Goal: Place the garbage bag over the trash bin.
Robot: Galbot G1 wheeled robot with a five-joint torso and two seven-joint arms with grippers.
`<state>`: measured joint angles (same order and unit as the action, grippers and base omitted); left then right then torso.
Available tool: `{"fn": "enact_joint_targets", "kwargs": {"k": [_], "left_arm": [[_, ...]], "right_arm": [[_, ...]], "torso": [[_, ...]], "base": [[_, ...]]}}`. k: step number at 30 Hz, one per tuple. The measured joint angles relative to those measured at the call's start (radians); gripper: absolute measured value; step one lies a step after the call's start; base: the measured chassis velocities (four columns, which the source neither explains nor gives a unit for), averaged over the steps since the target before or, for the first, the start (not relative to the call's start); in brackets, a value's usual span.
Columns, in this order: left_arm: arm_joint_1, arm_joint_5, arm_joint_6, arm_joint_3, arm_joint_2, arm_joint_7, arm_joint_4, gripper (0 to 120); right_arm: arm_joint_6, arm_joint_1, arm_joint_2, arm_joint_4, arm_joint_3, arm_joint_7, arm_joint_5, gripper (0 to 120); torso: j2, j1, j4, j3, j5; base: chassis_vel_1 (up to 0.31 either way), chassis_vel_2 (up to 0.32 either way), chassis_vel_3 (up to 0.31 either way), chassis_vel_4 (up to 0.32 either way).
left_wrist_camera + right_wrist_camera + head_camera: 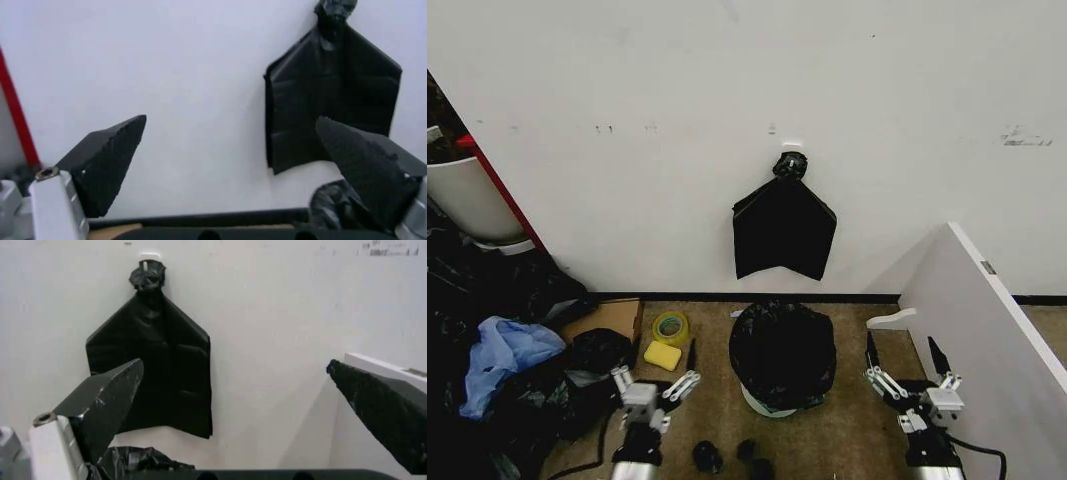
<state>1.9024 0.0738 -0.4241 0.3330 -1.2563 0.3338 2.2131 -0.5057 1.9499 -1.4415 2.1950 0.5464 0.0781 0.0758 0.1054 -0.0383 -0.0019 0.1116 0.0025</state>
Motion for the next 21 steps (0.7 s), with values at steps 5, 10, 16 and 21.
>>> {"fn": "enact_joint_targets", "kwargs": {"k": [5, 10, 16, 21], "left_arm": [[0.007, 0.039, -0.009, 0.003, -0.018, -0.007, 0.008, 100], [0.013, 0.082, -0.012, -0.026, -0.044, -0.009, 0.007, 100], [0.018, 0.095, -0.011, -0.035, -0.045, -0.009, 0.002, 100], [0.018, 0.093, -0.01, -0.035, -0.043, -0.006, -0.003, 100]], "right_arm": [[0.002, 0.008, -0.021, 0.014, -0.018, 0.004, -0.041, 100], [0.014, 0.014, -0.051, 0.032, -0.034, 0.005, -0.078, 100], [0.023, 0.02, -0.066, 0.034, -0.045, 0.005, -0.099, 100], [0.03, 0.021, -0.078, 0.029, -0.046, 0.006, -0.116, 100]], "torso": [[0.0, 0.0, -0.0001, 0.0, 0.0], [0.0, 0.0, -0.0001, 0.0, 0.0001], [0.0, 0.0, -0.0001, 0.0, 0.0001], [0.0, 0.0, -0.0001, 0.0, 0.0001]], "base": [[0.0, 0.0, 0.0, 0.0], [0.0, 0.0, 0.0, 0.0], [0.0, 0.0, 0.0, 0.0], [0.0, 0.0, 0.0, 0.0]]}}
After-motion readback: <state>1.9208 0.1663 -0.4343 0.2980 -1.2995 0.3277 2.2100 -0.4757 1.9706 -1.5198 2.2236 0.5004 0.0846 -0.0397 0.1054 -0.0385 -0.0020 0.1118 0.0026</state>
